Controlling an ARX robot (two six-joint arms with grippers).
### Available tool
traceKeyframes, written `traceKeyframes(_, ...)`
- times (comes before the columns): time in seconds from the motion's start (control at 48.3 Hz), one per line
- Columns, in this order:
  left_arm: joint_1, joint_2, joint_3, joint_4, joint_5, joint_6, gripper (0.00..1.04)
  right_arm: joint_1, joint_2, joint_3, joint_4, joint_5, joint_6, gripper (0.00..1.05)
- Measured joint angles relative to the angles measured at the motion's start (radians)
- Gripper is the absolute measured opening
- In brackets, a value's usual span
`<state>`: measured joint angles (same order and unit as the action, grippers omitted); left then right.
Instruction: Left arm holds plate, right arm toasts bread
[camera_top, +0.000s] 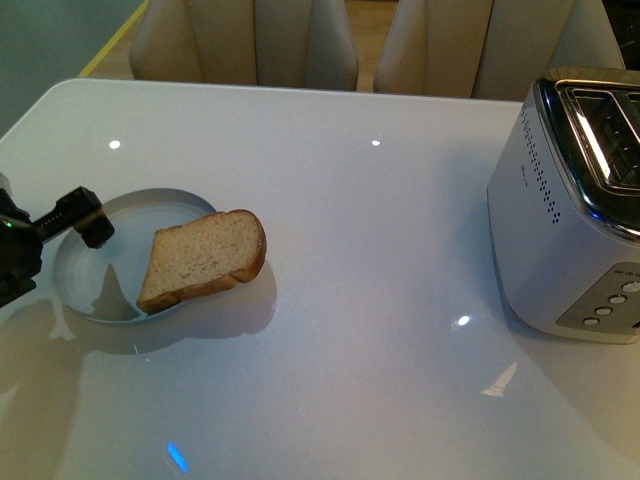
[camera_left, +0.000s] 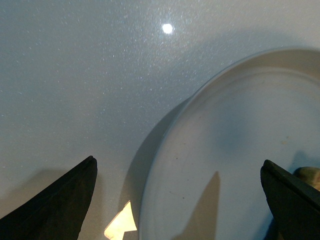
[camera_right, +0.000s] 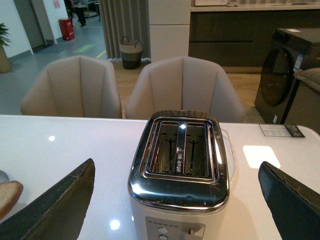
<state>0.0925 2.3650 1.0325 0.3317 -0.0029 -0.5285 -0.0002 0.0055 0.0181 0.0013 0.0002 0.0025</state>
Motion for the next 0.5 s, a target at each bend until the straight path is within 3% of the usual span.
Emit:
traceKeyframes(0.311,-0.022,0.064,0.044,0.009,-0.012,0.013,0.97,0.000,0.000,0.000,0.000,0.000,0.000,0.96)
traceKeyframes(0.497,-0.027,0.072,0.053,0.002,-0.002,0.019,0.72,0.000,0.000,0.000,0.000,0.000,0.000,0.96)
